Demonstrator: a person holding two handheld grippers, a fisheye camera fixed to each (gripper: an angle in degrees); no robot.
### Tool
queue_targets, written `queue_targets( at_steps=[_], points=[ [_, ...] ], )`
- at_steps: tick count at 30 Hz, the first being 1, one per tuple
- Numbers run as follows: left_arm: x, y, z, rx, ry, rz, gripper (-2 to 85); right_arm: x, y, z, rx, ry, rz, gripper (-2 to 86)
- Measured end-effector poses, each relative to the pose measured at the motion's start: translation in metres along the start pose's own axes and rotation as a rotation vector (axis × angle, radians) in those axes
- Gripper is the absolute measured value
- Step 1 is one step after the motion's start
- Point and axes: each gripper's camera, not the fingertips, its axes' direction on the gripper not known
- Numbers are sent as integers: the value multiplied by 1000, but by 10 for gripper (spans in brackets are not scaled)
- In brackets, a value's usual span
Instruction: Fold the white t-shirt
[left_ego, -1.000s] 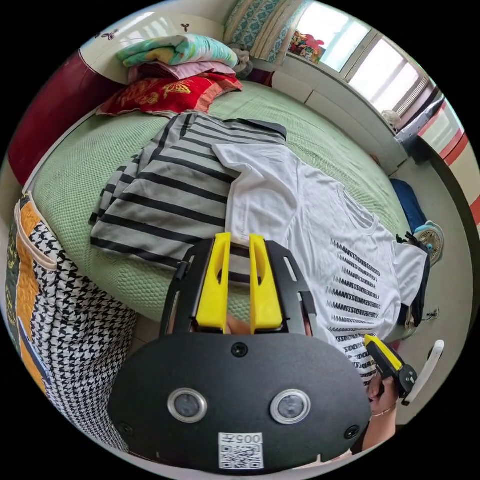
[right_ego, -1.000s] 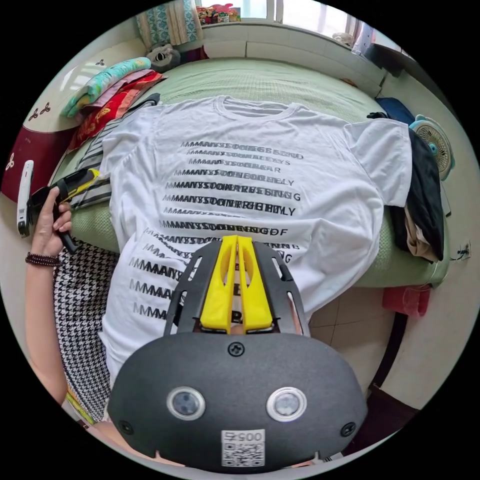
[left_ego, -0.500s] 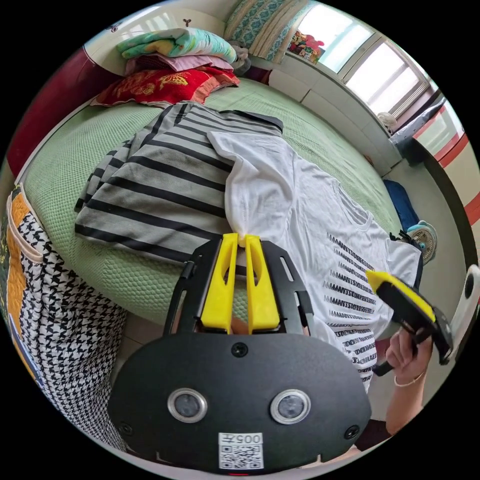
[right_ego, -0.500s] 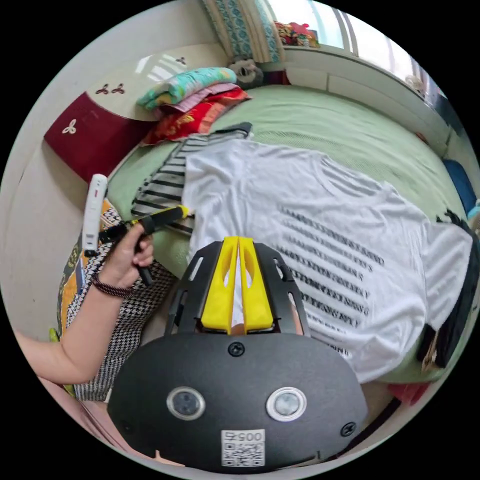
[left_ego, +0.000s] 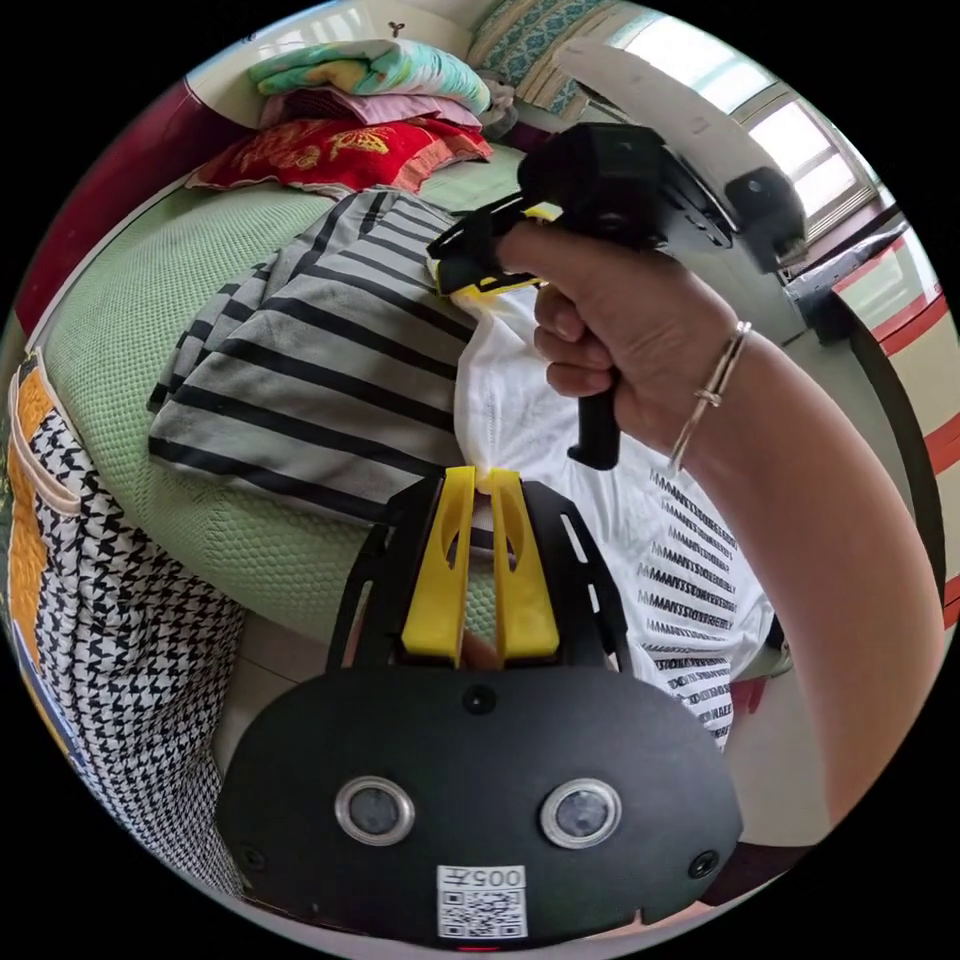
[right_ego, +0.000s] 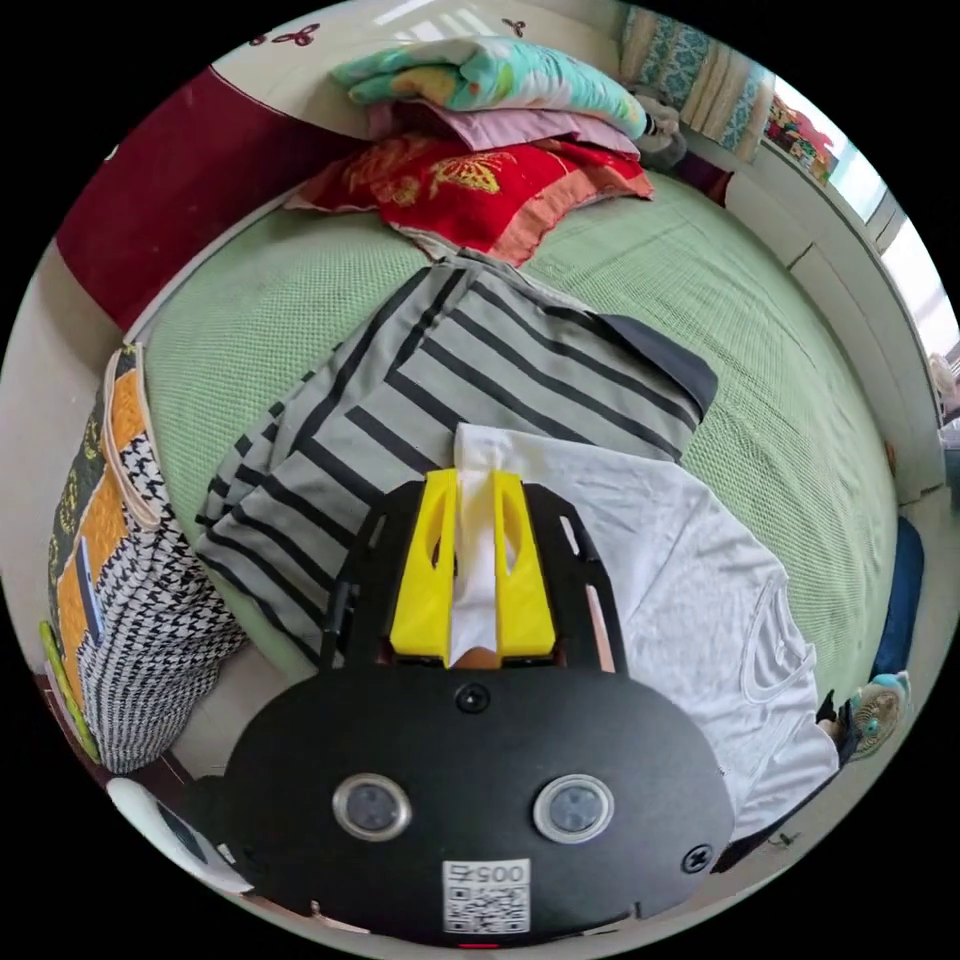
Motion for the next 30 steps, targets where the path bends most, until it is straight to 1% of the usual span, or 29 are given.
queue_targets(
  at_steps=[2, 4, 8, 10, 15, 17, 18, 20, 22, 24, 26, 30],
  points=[
    [5, 1, 0, -6, -14, 19, 45, 5, 1, -4, 21, 31, 24, 1],
    [11, 3, -3, 4, -19, 35, 45, 21, 10, -26, 103, -51, 68, -13],
    [34, 11, -17, 54, -21, 88, 44, 63, 33, -60, 205, -115, 171, -15],
    [49, 16, -25, 87, -9, 131, 44, 101, 54, -78, 258, -159, 253, -15],
    [107, 39, -36, 139, 41, 309, 46, 174, 105, -95, 311, -128, 405, -16],
    [125, 48, -29, 107, 39, 358, 45, 199, 126, -88, 293, -126, 472, -14],
    [135, 55, -21, 80, 1, 378, 43, 213, 140, -80, 273, -112, 517, -11],
    [146, 64, -10, 42, -55, 399, 37, 231, 158, -63, 209, -102, 565, -5],
    [151, 73, -2, 12, -67, 406, 28, 246, 180, -40, 105, -100, 614, -2],
    [154, 81, 4, -11, -42, 394, 14, 250, 199, -33, 107, -91, 643, -6],
    [157, 84, 8, -20, -43, 389, 7, 250, 213, -29, 125, -131, 645, -4],
    [173, 91, 12, -17, -72, 398, -3, 235, 229, -22, 149, -217, 584, -1]
  ],
)
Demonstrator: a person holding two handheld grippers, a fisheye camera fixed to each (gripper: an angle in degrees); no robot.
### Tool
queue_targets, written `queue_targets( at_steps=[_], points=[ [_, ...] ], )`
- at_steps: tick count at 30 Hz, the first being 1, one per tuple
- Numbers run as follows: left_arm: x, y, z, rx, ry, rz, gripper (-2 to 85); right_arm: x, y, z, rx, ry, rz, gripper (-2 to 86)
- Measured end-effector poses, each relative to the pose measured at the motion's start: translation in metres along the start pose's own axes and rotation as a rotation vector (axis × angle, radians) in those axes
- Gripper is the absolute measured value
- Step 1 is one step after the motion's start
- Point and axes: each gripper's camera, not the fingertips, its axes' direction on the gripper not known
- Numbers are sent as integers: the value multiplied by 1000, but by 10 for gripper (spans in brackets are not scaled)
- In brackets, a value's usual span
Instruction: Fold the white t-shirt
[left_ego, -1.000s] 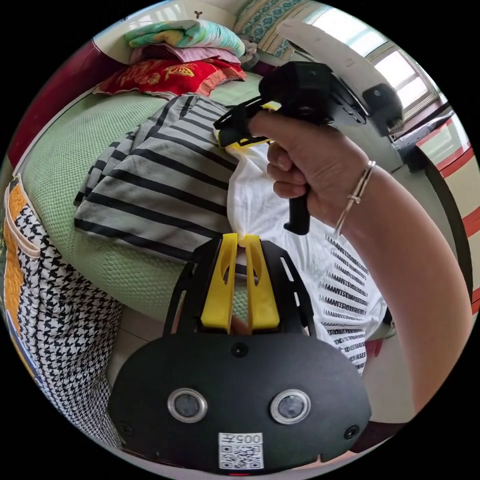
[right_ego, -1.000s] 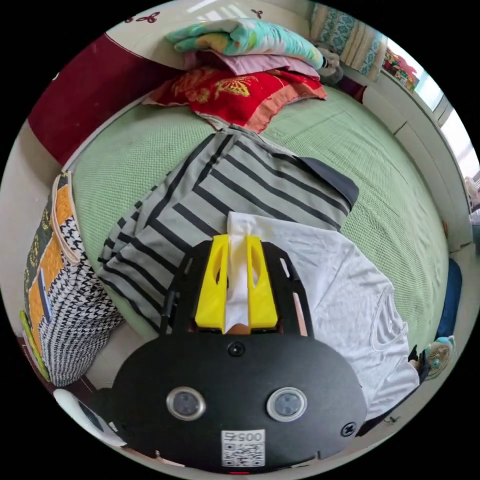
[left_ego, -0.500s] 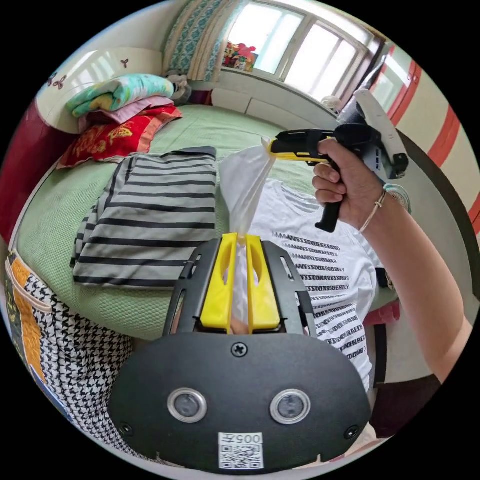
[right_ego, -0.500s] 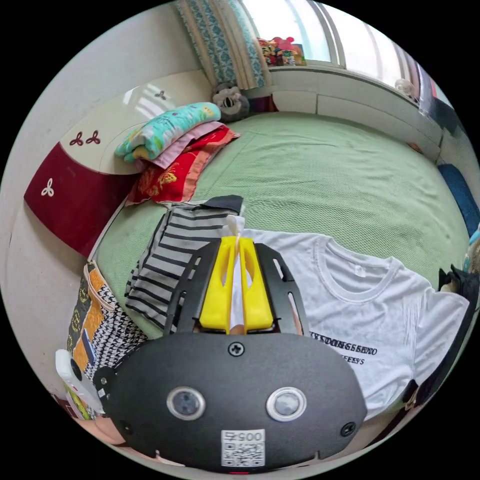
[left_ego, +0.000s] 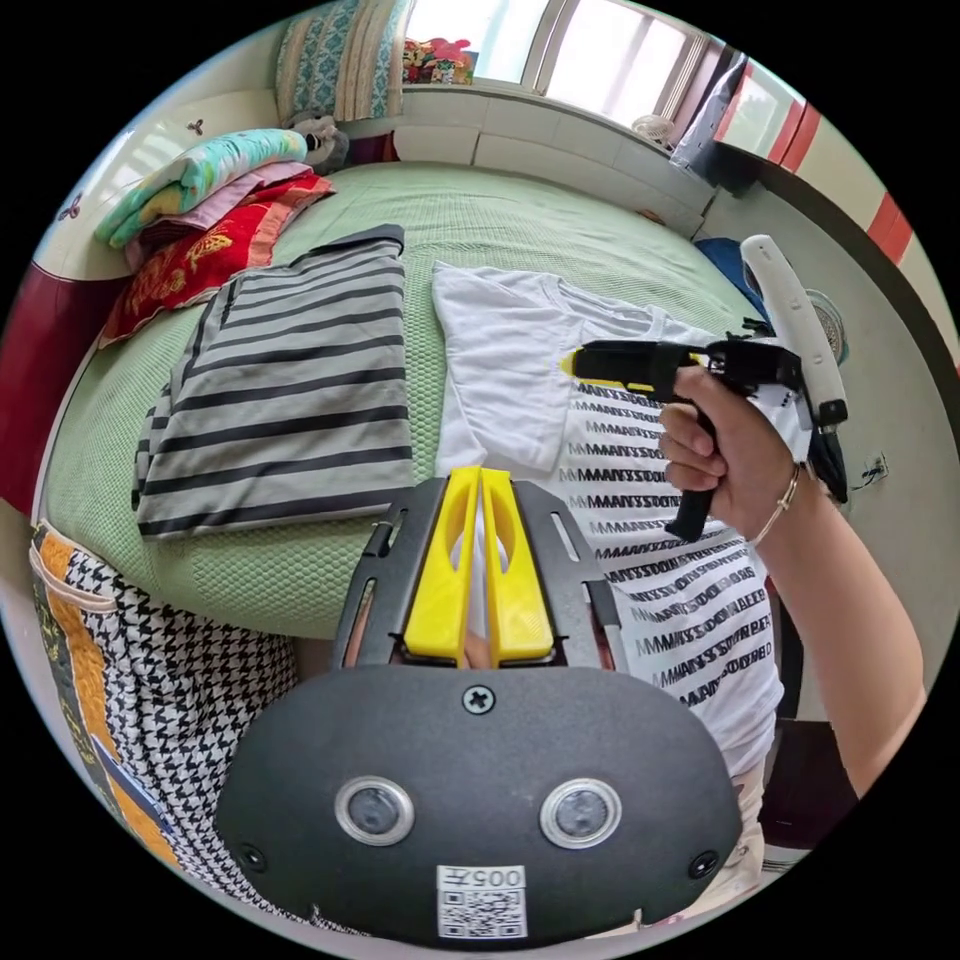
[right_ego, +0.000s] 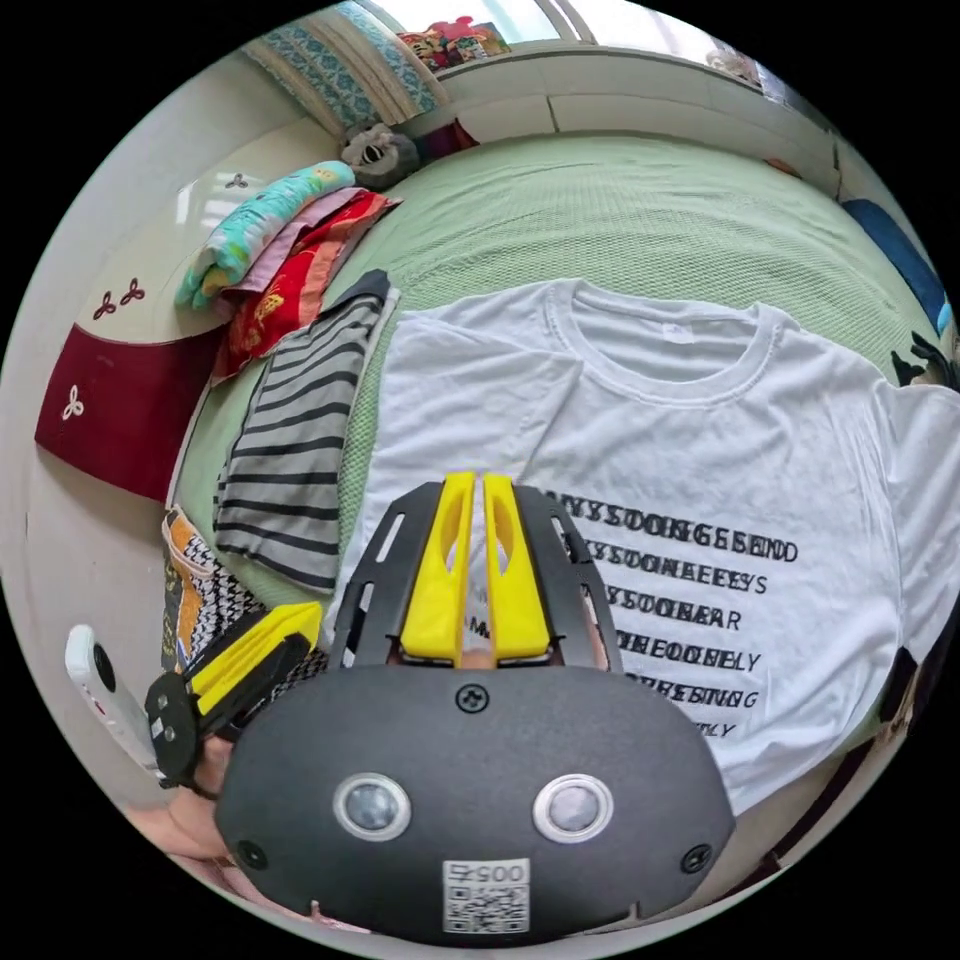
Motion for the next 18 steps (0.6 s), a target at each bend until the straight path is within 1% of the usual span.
queue_targets(
  at_steps=[1, 3, 5, 7, 11, 13, 15, 18],
  points=[
    [3, 0, 0, 1, 0, 1, -4, -6, 6, 3, -11, -25, -35, 0],
    [14, 0, 0, 1, -2, 9, -5, -15, 15, 11, -32, -8, -70, 2],
    [22, 1, 1, -6, -6, 14, -5, -20, 23, 22, -78, 24, -76, -2],
    [31, 0, 1, -10, -8, 22, -5, -16, 32, 35, -159, -5, -58, -6],
    [48, -4, 7, -6, -16, 26, -5, -7, 39, 16, -126, -49, -60, -8],
    [57, -9, 15, -5, -27, 27, -5, 1, 46, 0, -93, -17, -75, -8],
    [67, -19, 29, -6, -52, 21, -5, 9, 51, -9, -101, 1, -73, -8],
    [77, -30, 45, 9, -36, -7, -5, 25, 65, -24, -96, 30, -88, -8]
  ],
)
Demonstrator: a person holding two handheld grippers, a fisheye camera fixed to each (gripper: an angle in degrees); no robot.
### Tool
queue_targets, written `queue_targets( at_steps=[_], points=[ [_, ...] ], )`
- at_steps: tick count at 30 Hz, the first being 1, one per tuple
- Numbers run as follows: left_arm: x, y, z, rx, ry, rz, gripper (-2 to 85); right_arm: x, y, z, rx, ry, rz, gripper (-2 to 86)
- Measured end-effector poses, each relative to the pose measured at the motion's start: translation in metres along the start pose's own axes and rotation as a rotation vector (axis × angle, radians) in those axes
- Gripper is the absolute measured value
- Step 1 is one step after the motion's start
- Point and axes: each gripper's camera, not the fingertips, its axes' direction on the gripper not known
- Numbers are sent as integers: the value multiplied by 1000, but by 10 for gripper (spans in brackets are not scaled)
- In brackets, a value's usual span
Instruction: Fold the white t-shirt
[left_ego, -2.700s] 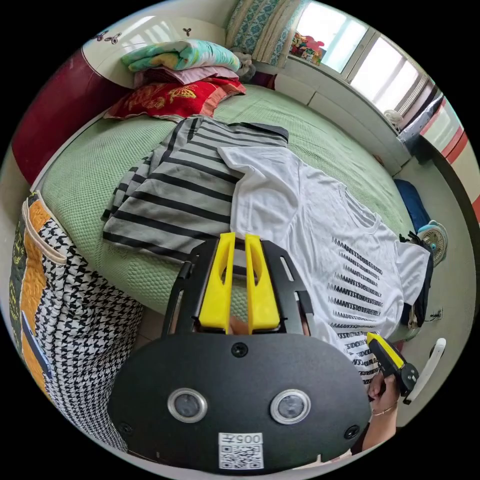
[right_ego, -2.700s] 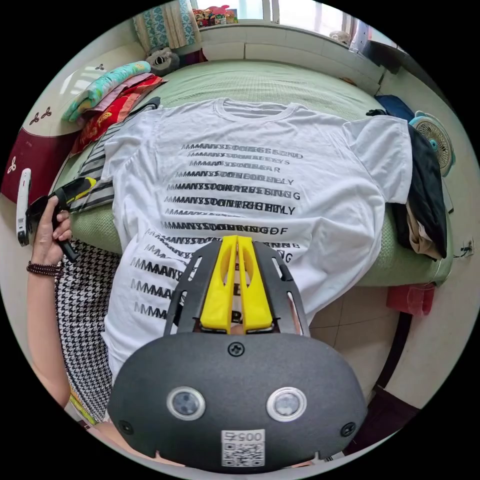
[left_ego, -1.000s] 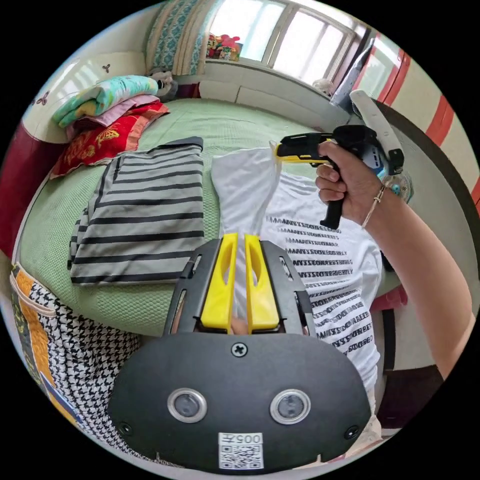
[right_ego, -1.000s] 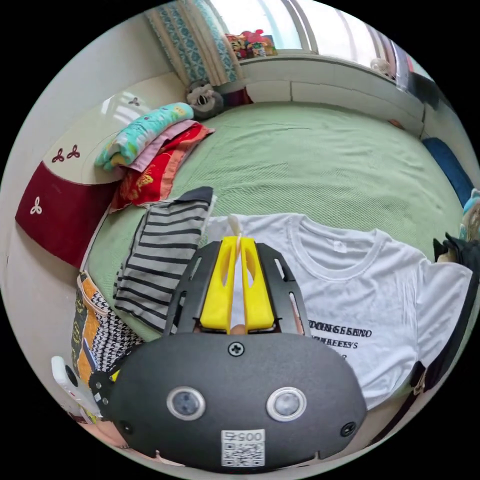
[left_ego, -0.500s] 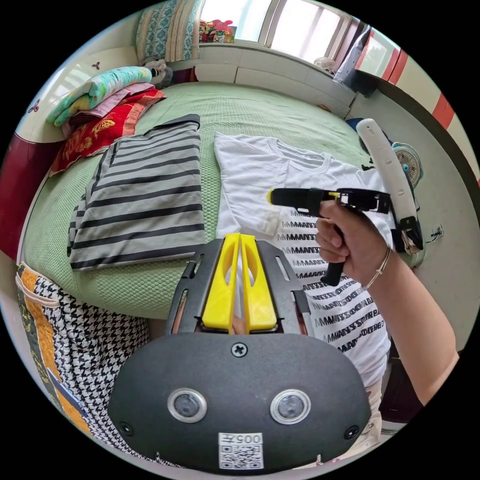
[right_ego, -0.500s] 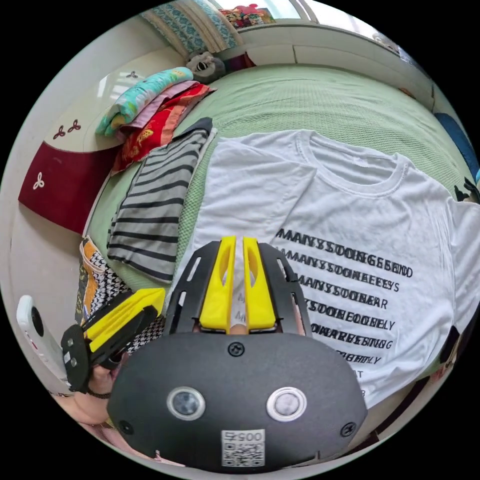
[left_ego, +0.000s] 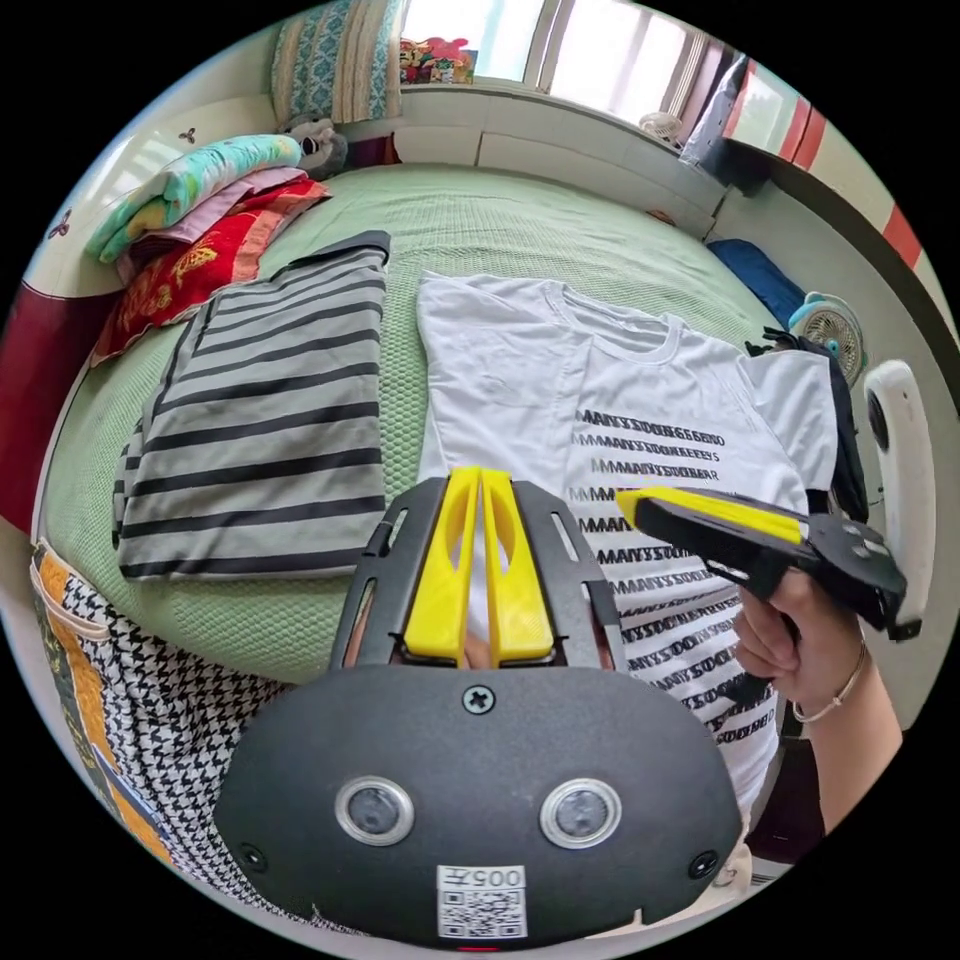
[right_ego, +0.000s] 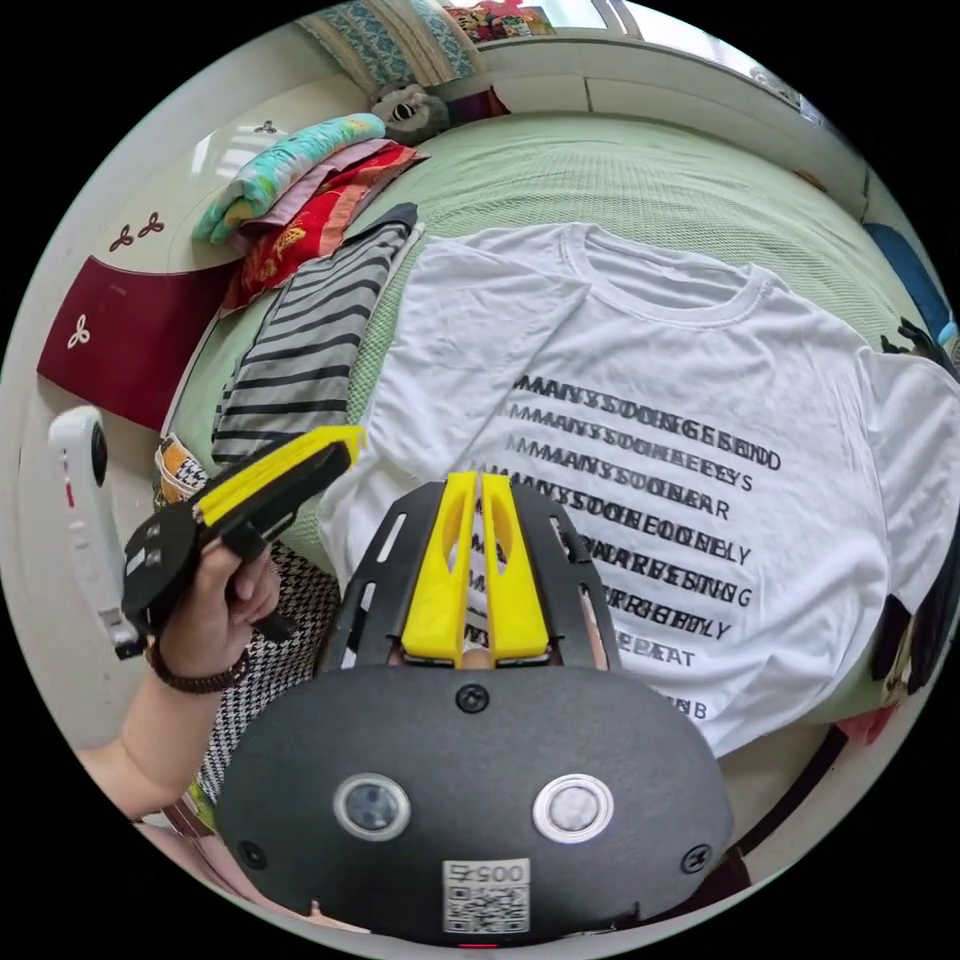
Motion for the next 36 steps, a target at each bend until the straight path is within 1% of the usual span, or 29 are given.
queue_targets(
  at_steps=[2, 3, 5, 9, 14, 20, 27, 31, 36],
  points=[
    [4, -4, 13, -22, -19, -19, -4, 10, 10, -6, -8, 19, -3, -8],
    [6, -5, 23, -65, -86, -35, -4, 17, 16, -10, -13, 30, -4, -8],
    [10, -4, 32, -99, -166, -34, -2, 27, 24, -17, -19, 44, -4, -8],
    [24, 5, 14, -59, -191, -68, -1, 55, 42, -38, 9, 37, 9, -9],
    [71, 11, -10, 6, -226, -9, -2, 93, 60, -63, 51, 11, 50, -9],
    [154, 6, -25, 49, -144, 64, -2, 147, 86, -115, 130, 38, 92, -7],
    [243, 9, -23, 65, -54, 169, 0, 214, 105, -190, 233, 149, 206, 9],
    [271, 16, -23, 72, -23, 212, 0, 245, 102, -230, 324, 263, 270, 39],
    [286, 25, -18, 49, -4, 254, -1, 273, 81, -243, 335, 345, 319, 51]
  ],
)
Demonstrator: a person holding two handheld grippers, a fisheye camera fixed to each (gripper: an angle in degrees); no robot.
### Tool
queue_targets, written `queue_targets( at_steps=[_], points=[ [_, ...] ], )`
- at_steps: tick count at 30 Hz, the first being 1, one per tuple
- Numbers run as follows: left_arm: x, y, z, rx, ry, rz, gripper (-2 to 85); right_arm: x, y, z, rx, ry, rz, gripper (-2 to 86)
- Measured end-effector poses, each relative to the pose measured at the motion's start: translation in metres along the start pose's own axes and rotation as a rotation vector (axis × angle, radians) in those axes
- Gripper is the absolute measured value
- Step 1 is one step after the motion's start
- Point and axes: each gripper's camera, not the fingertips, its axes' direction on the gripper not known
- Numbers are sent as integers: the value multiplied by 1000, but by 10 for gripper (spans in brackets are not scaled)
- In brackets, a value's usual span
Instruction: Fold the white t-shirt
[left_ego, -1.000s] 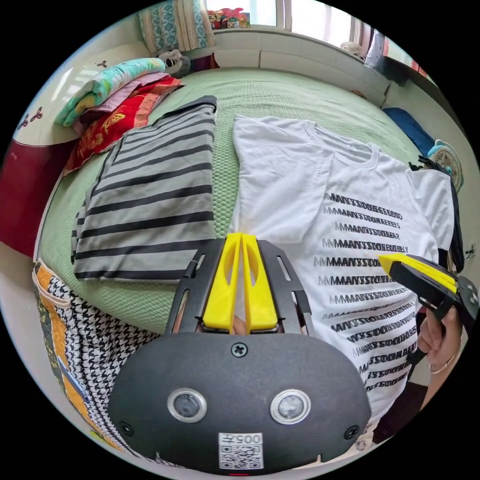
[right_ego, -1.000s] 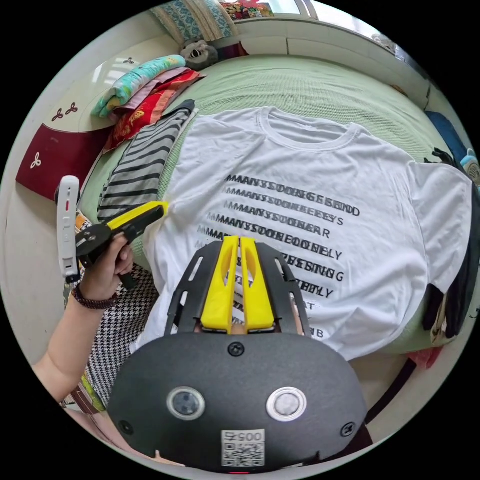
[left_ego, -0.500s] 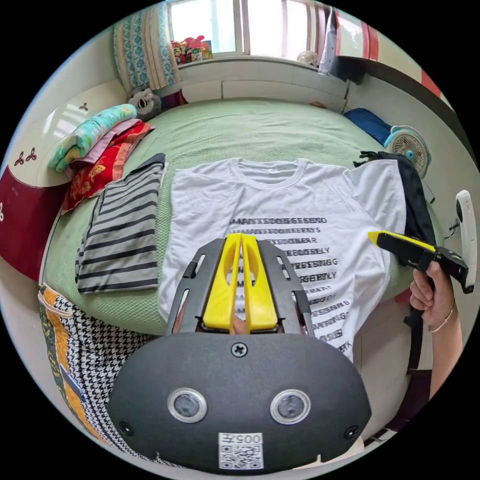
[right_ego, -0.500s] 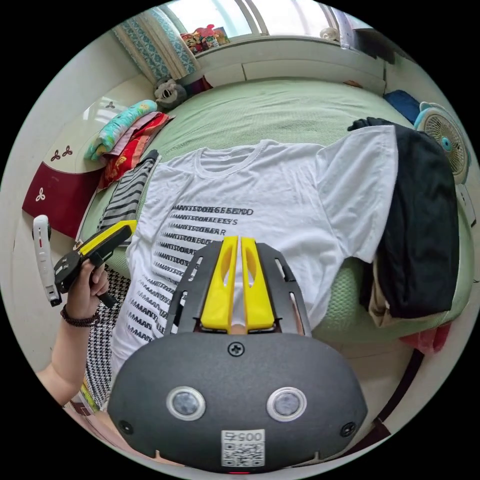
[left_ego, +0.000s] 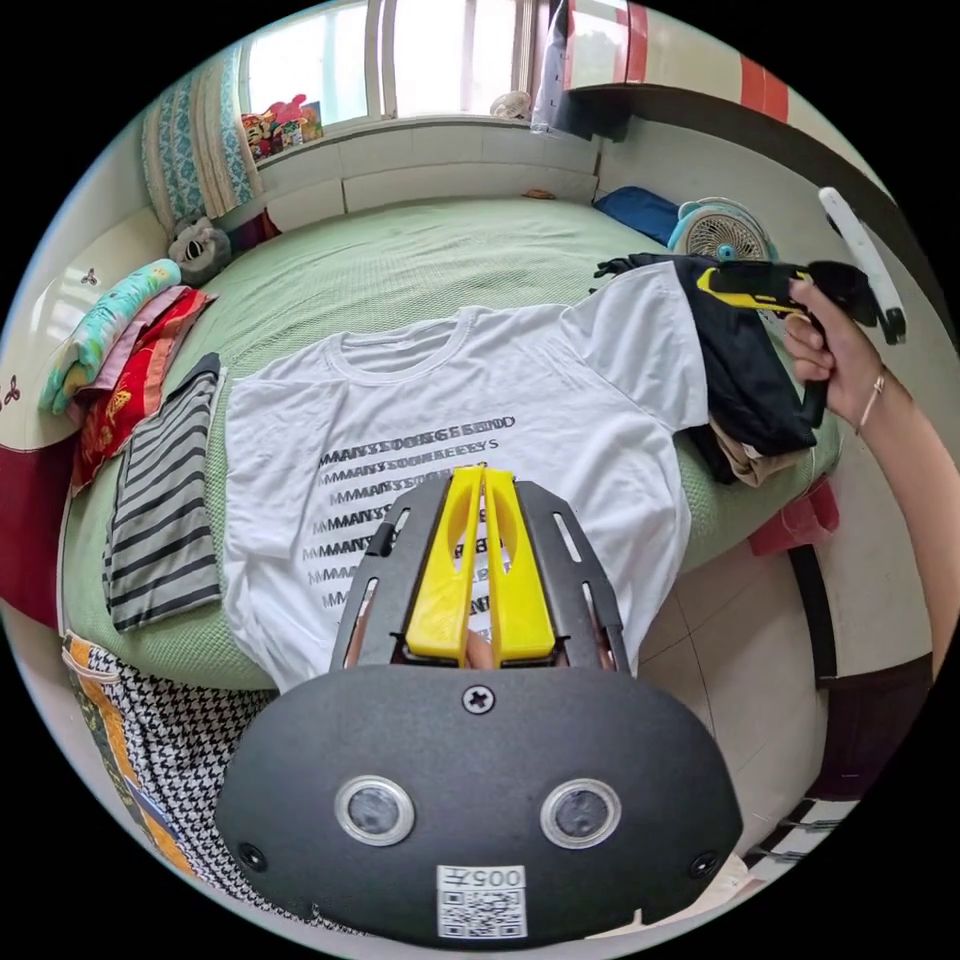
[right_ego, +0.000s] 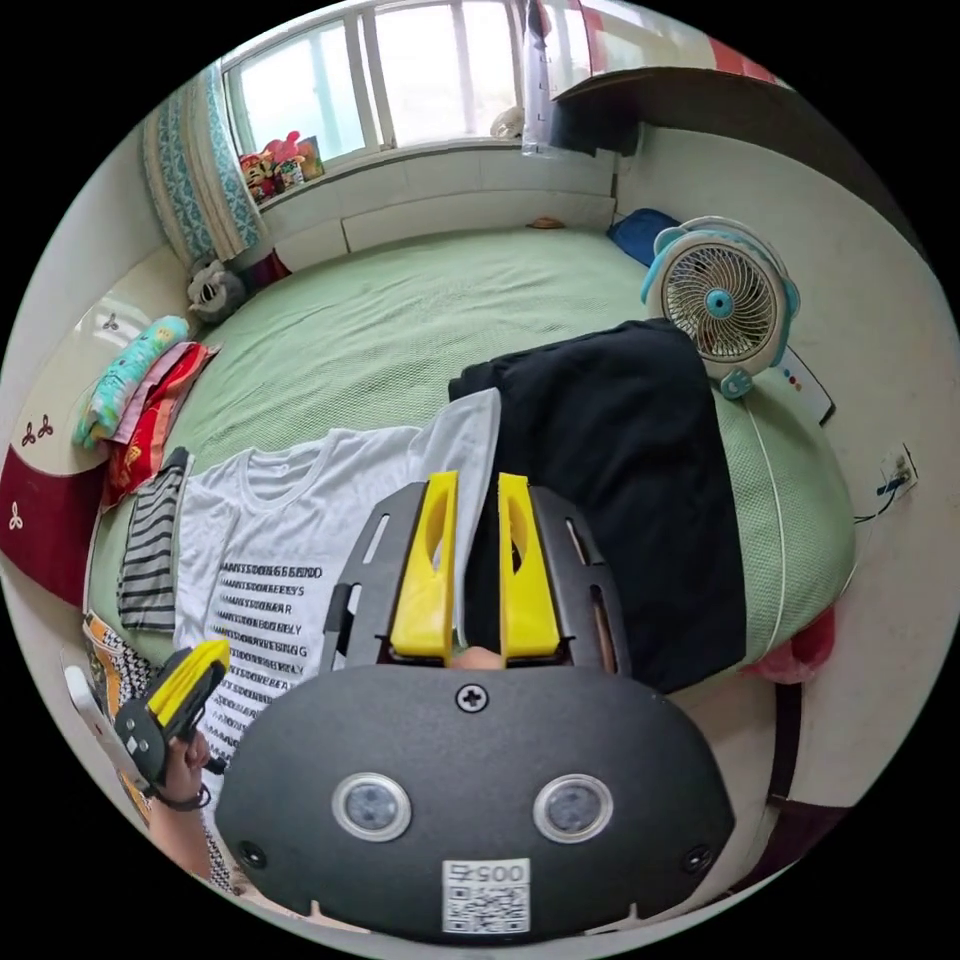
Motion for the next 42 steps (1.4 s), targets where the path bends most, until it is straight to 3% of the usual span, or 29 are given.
queue_targets(
  at_steps=[11, 18, 24, 27, 39, 42],
  points=[
    [-35, 0, 9, -32, 14, -18, -1, 15, -56, 48, -109, 39, 163, 24],
    [-58, -4, 27, -45, 41, -21, -1, -33, -54, 26, 6, 3, 61, -14],
    [-74, -2, 31, -64, 45, -8, -1, -106, -54, 39, -114, -116, -58, 15],
    [-91, 0, 28, -60, 24, -26, -1, -117, -50, 37, -112, -82, -108, 38],
    [-139, 11, 29, -84, -7, -86, -1, -48, 24, 93, -320, 0, -1, 66],
    [-148, 12, 28, -93, -11, -96, -1, -43, 31, 101, -332, 0, 23, 22]
  ],
)
